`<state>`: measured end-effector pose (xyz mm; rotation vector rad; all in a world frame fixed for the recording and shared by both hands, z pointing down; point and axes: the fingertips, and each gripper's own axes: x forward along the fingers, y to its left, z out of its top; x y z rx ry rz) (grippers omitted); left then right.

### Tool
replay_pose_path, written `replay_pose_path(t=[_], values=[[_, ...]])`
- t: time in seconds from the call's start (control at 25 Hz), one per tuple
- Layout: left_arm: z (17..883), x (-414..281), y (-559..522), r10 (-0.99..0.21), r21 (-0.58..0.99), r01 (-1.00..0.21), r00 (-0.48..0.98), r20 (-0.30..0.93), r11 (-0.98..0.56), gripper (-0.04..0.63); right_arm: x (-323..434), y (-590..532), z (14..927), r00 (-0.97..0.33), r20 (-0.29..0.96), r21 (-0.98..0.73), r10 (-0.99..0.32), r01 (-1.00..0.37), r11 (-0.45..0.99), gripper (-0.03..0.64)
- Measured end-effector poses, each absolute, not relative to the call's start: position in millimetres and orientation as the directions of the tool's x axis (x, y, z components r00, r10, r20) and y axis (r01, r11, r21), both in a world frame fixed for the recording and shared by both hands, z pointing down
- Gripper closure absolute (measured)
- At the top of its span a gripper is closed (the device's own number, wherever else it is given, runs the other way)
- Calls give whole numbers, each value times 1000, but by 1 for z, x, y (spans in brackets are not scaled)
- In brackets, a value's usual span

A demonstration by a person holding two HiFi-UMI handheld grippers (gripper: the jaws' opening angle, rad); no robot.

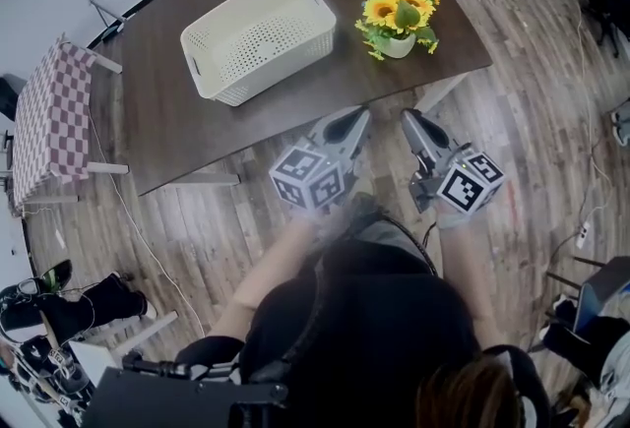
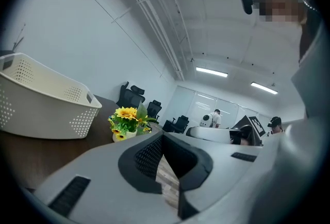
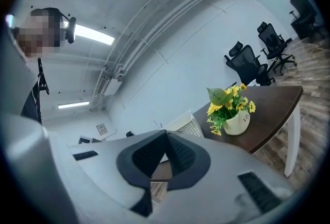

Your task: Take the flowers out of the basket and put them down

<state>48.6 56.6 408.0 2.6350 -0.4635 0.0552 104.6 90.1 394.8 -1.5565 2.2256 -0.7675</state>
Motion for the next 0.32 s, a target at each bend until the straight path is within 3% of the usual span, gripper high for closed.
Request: replay_pose_path(t=[0.32], values=[[421,27,100,-297,468,-317,947,119,-825,598,77,129,400,-338,79,-539,-938,-806,245,620]])
